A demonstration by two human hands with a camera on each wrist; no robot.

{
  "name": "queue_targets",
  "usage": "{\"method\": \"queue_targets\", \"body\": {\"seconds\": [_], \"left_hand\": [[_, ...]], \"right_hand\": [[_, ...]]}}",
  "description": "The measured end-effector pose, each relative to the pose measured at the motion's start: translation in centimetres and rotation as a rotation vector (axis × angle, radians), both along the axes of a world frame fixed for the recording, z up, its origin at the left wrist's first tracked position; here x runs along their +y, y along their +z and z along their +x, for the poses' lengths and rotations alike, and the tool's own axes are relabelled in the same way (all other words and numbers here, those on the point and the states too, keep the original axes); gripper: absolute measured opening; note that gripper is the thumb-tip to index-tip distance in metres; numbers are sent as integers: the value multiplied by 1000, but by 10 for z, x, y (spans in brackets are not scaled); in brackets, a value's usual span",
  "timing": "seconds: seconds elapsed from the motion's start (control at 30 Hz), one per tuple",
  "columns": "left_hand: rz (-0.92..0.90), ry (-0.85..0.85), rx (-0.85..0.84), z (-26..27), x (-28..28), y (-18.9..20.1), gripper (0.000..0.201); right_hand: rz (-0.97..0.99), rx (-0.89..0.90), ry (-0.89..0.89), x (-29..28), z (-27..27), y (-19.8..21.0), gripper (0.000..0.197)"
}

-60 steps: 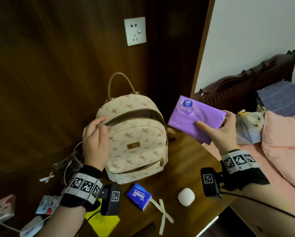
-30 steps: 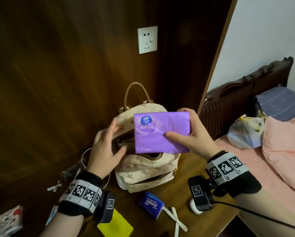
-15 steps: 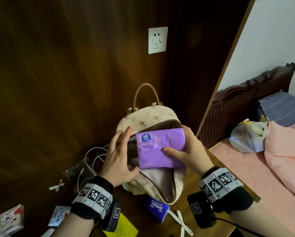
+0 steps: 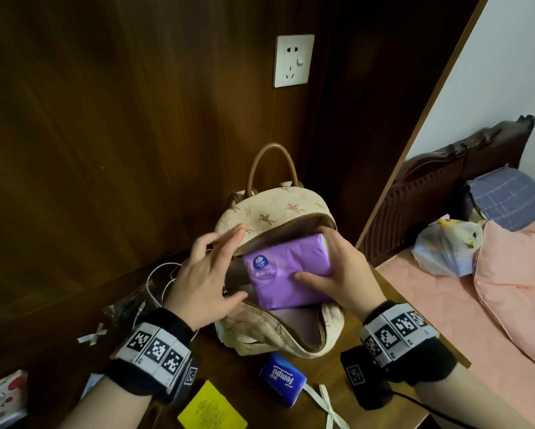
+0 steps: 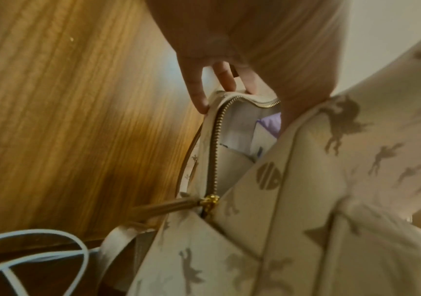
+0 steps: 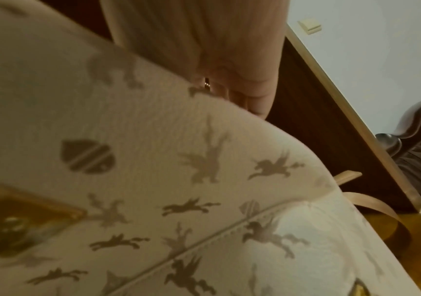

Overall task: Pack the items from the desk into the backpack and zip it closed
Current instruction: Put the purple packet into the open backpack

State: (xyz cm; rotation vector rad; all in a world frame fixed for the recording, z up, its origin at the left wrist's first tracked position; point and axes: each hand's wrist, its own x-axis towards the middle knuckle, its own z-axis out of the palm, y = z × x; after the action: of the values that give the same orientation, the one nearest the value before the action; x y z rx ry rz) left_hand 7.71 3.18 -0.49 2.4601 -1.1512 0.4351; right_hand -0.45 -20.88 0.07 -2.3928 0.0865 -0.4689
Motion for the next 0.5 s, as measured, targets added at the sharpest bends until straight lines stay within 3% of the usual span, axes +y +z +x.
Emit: {"method": "queue_targets", "body": {"seconds": [0.17,0.4,0.5], "left_hand": [[190,-21,86,6,-9,-11,128],[86,-61,145,7,-6,-21,119],[72,-74,166,4,-8,-20,114]], "right_hand": [[-7,47,-19,18,-2,-20,82],[-23,204,-95,24,-1,-26,87],[-62,192,-125,32,0,-28,86]]}}
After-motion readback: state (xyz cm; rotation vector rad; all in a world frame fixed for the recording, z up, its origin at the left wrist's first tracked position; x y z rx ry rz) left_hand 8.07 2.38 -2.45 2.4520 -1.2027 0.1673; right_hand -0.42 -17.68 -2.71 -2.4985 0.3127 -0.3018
